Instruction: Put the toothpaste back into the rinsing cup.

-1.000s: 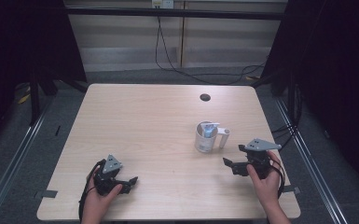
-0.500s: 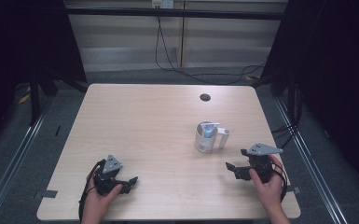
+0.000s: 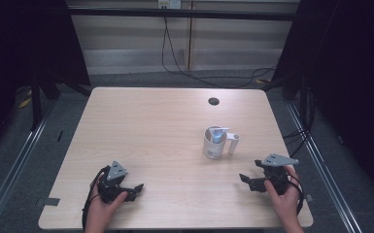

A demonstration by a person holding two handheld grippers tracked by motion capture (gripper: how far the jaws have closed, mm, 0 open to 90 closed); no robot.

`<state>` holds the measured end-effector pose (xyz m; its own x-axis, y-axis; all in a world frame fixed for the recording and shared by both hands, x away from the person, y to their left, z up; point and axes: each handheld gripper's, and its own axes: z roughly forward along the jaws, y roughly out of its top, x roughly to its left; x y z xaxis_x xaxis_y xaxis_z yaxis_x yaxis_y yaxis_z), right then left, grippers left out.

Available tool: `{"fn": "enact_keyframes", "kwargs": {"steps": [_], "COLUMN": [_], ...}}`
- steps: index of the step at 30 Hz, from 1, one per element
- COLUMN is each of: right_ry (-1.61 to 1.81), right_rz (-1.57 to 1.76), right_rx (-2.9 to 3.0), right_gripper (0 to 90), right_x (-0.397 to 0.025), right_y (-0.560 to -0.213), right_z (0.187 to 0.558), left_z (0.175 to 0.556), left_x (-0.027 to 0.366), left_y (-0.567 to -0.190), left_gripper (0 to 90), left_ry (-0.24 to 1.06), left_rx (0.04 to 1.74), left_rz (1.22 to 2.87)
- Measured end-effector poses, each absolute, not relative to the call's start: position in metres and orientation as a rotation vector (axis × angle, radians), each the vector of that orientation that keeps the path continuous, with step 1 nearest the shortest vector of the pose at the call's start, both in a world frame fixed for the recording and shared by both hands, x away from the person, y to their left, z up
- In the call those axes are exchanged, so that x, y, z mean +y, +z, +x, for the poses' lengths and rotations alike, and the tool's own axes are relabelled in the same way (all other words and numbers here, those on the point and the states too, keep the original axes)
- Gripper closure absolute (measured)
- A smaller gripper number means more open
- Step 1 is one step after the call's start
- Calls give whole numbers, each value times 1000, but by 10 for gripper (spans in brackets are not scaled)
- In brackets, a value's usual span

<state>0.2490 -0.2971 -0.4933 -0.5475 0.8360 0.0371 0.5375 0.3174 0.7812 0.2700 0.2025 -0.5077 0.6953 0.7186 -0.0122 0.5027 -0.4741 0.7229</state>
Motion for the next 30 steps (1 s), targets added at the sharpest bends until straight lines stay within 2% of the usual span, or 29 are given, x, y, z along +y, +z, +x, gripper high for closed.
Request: {"fn": "enact_keyframes", "kwargs": {"steps": [30], "right_ry": [1015], "right_rz": [1212], "right_rx": [2283], "right_gripper": [148], "right_x": [-308], "right_y": [-510], "right_z": [240], "left_z": [270], "left_x": [203], "left_y": [-508], "left_gripper": [151], "left_ry": [383], "left_rx": [929], "left_rz": [2176]}}
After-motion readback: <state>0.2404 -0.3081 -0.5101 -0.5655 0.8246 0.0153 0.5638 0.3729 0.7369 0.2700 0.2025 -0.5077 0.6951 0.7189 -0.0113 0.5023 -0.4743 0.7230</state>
